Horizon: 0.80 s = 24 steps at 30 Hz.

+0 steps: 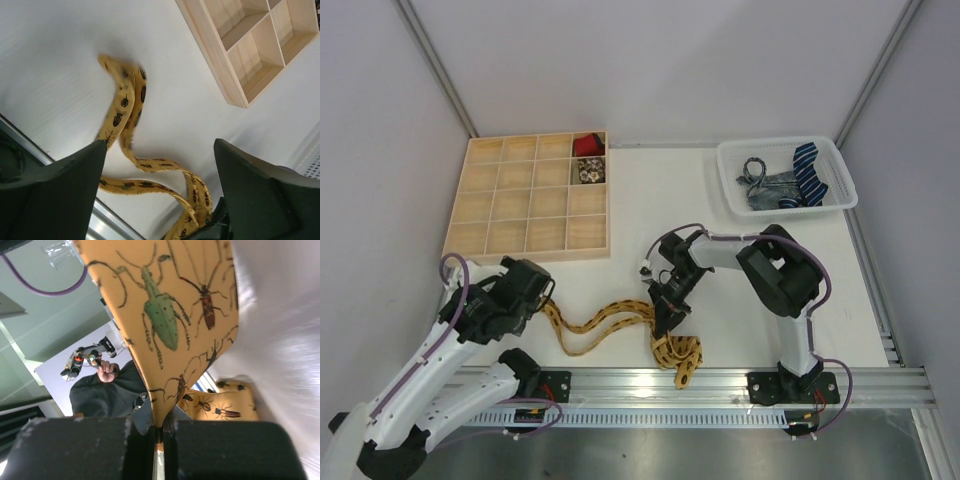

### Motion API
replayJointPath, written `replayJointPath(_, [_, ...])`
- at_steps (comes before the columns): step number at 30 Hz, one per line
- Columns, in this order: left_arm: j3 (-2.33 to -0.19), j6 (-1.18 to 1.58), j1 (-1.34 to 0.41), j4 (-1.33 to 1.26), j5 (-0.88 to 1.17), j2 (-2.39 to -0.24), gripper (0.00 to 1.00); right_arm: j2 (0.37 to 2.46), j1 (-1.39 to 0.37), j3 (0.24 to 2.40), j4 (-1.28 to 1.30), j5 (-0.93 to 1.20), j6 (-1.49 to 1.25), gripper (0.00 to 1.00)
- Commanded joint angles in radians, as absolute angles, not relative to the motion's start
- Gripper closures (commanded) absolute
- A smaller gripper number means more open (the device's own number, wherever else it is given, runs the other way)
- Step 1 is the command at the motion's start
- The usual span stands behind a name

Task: Roll the ties
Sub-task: Move the tie to the center of the board

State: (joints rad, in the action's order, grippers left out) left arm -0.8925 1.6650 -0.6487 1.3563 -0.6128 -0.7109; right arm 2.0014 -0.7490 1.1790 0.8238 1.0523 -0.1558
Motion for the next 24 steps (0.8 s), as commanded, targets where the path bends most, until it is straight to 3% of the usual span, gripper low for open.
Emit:
replayJointPath(1, [-0.936, 1.689, -0.644, 1.450, -0.693, -0.718, 0.00, 2.025, -0.744, 1.224, 0.867, 1.037, -0.126, 1.00])
replayJointPath(5, [-0.992, 1.505, -0.644, 1.369, -0.698, -0.785, 0.00, 2.057, -0.726, 1.235, 0.871, 1.029, -0.117, 0.99])
replayJointPath(11, [-1.062, 1.151, -0.646, 1.180, -0.559, -0.919, 0.05, 2.060, -0.709, 1.305, 0.931, 0.908, -0.077, 0.77])
replayJointPath(15, [-1.043, 1.092, -0.644, 1.078, -0.483, -0.914, 0.14, 2.082, -0.692, 1.385, 0.980, 0.810, -0.054, 0.49])
replayJointPath(18, [-1.054, 1.023, -0.644, 1.029, -0.412, -0.925, 0.14, 2.057, -0.683, 1.446, 1.003, 0.744, -0.046, 0.35])
replayJointPath(24, [-1.008, 0.764, -0.644, 0.786, -0.113, -0.911, 0.11, 1.913, -0.618, 1.559, 1.020, 0.420, -0.119, 0.23])
